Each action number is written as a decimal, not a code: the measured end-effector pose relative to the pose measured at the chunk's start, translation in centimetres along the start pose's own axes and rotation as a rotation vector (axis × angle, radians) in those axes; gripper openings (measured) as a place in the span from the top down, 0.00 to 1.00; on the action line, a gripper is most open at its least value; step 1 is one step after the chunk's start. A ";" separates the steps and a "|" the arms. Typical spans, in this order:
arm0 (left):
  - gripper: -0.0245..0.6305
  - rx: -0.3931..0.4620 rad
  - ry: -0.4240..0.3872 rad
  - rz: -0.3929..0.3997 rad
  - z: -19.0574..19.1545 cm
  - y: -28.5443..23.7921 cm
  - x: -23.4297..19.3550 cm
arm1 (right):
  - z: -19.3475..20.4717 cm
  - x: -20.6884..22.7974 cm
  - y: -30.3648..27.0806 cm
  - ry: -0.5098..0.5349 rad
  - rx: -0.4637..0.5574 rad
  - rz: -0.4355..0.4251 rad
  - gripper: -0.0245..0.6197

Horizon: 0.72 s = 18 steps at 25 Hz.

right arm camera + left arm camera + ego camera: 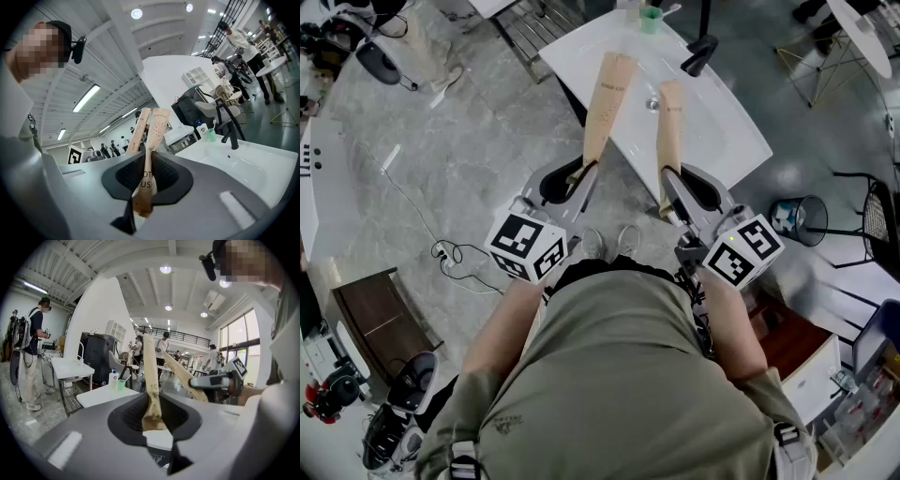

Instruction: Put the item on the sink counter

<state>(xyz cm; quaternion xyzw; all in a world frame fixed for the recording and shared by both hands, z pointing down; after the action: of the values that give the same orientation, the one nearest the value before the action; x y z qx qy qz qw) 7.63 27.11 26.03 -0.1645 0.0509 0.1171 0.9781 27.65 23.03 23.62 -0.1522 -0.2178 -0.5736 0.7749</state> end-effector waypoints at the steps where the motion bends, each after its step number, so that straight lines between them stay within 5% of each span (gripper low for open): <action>1: 0.86 0.001 0.000 -0.002 0.0 0.0 0.0 | 0.1 0.0 0.0 -0.001 0.000 -0.001 0.89; 18: 0.86 -0.023 -0.014 -0.054 0.8 1.0 -0.8 | 0.8 0.5 0.0 -0.032 0.033 -0.014 0.89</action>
<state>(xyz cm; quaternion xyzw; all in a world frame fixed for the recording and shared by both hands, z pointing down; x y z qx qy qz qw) 6.66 28.13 26.55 -0.1762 0.0384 0.0923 0.9793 27.68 22.99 24.53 -0.1472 -0.2405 -0.5727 0.7697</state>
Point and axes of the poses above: the fingertips, and each gripper's own axes: y backward along the fingers, x to its right, z out of its underside, the point moved 6 cm from there along y, backward along the fingers, and after that the axes turned 14 degrees about -z, right-handed, at the moved point
